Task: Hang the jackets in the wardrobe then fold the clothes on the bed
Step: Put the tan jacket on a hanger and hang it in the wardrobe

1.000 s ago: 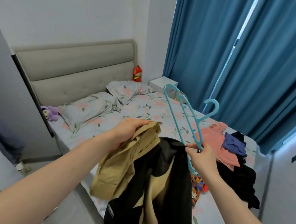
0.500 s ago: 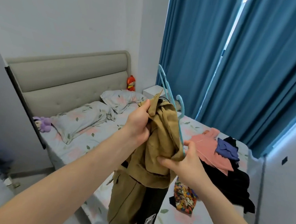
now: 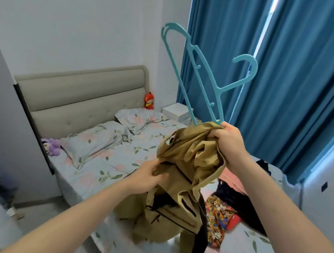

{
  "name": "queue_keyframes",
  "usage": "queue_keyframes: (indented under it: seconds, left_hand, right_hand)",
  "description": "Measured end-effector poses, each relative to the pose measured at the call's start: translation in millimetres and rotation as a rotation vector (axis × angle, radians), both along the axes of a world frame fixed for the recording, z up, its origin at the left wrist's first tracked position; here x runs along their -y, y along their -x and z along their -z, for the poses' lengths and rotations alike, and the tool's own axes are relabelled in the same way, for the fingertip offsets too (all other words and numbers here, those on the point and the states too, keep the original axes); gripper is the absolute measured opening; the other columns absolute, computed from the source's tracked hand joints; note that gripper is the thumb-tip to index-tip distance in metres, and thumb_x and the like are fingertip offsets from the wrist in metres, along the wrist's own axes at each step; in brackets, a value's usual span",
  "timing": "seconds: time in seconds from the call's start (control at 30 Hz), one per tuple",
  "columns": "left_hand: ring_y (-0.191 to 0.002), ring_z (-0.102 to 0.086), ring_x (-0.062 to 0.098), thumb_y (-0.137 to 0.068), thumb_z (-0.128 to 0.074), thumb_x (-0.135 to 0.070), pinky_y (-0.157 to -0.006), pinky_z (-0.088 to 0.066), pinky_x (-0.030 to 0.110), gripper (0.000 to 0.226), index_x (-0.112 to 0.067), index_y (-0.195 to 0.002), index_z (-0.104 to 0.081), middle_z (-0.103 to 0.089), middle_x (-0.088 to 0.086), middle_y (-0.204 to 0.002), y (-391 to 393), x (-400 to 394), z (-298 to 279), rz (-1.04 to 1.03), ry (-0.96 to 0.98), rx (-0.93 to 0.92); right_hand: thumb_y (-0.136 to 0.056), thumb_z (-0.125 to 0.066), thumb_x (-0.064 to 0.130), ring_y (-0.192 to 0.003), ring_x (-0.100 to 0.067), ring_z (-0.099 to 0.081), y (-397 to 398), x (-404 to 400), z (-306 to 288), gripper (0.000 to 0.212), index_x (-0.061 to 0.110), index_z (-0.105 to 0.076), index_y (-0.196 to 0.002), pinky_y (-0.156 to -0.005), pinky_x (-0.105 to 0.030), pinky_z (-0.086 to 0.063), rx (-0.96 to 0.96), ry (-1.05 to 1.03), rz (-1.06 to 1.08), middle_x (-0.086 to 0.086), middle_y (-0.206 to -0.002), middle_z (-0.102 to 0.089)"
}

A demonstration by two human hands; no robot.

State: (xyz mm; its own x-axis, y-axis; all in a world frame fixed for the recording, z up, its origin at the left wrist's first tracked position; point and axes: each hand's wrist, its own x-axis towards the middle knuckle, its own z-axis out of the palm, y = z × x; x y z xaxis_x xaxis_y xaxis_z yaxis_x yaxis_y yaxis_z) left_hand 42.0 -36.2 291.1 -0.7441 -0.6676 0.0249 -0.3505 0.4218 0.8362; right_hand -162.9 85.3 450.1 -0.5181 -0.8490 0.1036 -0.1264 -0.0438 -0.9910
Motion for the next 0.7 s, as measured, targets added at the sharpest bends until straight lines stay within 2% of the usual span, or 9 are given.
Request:
queue_keyframes:
  seconds: [0.13,0.2,0.3,0.37,0.47,0.57,0.6,0.67,0.7]
  left_hand:
    - [-0.12,-0.041,0.007,-0.066,-0.078,-0.055,-0.1,-0.043,0.027,0.087,-0.036,-0.142,-0.04,-0.041,-0.015,-0.131,-3.3,-36.2,41.7,-0.206,0.276,0.154]
    - [-0.113,-0.042,0.011,-0.069,-0.075,-0.043,-0.091,-0.044,0.026,0.073,-0.033,-0.132,-0.04,-0.039,-0.013,-0.124,-6.3,-48.4,77.4,-0.31,0.276,0.234]
    - [-0.086,-0.06,0.016,-0.085,-0.061,-0.022,-0.068,-0.051,0.036,0.025,-0.034,-0.105,-0.052,-0.06,-0.01,-0.102,-14.6,-50.4,118.4,-0.473,-0.04,0.324]
    - [-0.071,-0.062,0.017,-0.091,-0.051,-0.011,-0.061,-0.051,0.036,0.027,-0.036,-0.089,-0.062,-0.067,-0.007,-0.086,-22.3,-43.9,128.9,-0.539,-0.154,0.325]
    - [-0.074,-0.061,0.02,-0.096,-0.041,-0.001,-0.063,-0.043,0.03,0.04,-0.03,-0.086,-0.067,-0.069,0.0,-0.085,-32.1,-29.8,118.4,-0.484,-0.19,0.269]
    - [-0.1,-0.062,0.025,-0.101,-0.04,-0.006,-0.075,-0.046,0.033,0.034,-0.016,-0.11,-0.071,-0.07,0.005,-0.107,-28.9,-15.1,84.0,-0.432,-0.138,0.225]
    - [-0.099,-0.06,0.022,-0.103,-0.041,-0.009,-0.076,-0.044,0.033,0.032,-0.018,-0.109,-0.071,-0.069,0.0,-0.105,-25.2,-11.5,68.3,-0.414,-0.116,0.215]
    - [-0.08,-0.056,0.017,-0.105,-0.043,-0.016,-0.069,-0.039,0.03,0.033,-0.025,-0.083,-0.065,-0.062,-0.007,-0.081,-16.0,-8.3,32.2,-0.348,-0.072,0.218]
    - [-0.068,-0.049,0.018,-0.105,-0.045,-0.021,-0.064,-0.036,0.031,0.038,-0.023,-0.068,-0.053,-0.051,-0.006,-0.066,-11.5,-7.2,13.8,-0.327,-0.063,0.212]
  right_hand:
    - [-0.088,-0.053,-0.007,-0.064,-0.021,-0.063,0.3,2.7,12.2,0.022,0.01,-0.067,-0.088,-0.071,-0.037,-0.06,0.023,-0.083,0.0,-0.007,-0.072,-0.066]
    - [-0.089,-0.054,-0.006,-0.063,-0.019,-0.064,0.9,1.1,18.5,0.021,0.01,-0.067,-0.09,-0.07,-0.033,-0.06,0.02,-0.101,0.014,-0.008,-0.075,-0.066]
    - [-0.093,-0.053,-0.005,-0.062,-0.016,-0.062,5.6,-5.4,28.4,0.02,0.009,-0.066,-0.097,-0.057,-0.013,-0.054,-0.023,-0.138,0.075,-0.01,-0.082,-0.064]
    - [-0.093,-0.054,-0.002,-0.066,-0.019,-0.063,13.6,-7.6,36.6,0.019,0.01,-0.066,-0.1,-0.068,-0.024,-0.061,-0.028,-0.164,0.089,-0.013,-0.087,-0.066]
    - [-0.088,-0.057,0.001,-0.073,-0.025,-0.063,35.9,-12.7,48.0,0.017,0.009,-0.069,-0.098,-0.078,-0.043,-0.057,-0.086,-0.207,0.129,-0.017,-0.086,-0.068]
    - [-0.085,-0.06,0.009,-0.077,-0.023,-0.065,62.0,-20.8,54.3,0.013,0.009,-0.07,-0.094,-0.074,-0.04,-0.055,-0.181,-0.26,0.215,-0.015,-0.085,-0.073]
    - [-0.086,-0.061,0.013,-0.077,-0.023,-0.065,69.6,-23.1,56.6,0.01,0.01,-0.069,-0.091,-0.07,-0.035,-0.052,-0.231,-0.292,0.239,-0.01,-0.082,-0.072]
    - [-0.085,-0.067,0.022,-0.079,-0.021,-0.064,82.2,-27.6,61.7,0.008,0.015,-0.067,-0.088,-0.065,-0.031,-0.045,-0.37,-0.38,0.301,-0.002,-0.083,-0.07]
    - [-0.083,-0.07,0.027,-0.081,-0.02,-0.063,85.2,-31.0,64.8,0.011,0.018,-0.065,-0.087,-0.066,-0.032,-0.044,-0.444,-0.431,0.326,0.0,-0.085,-0.069]
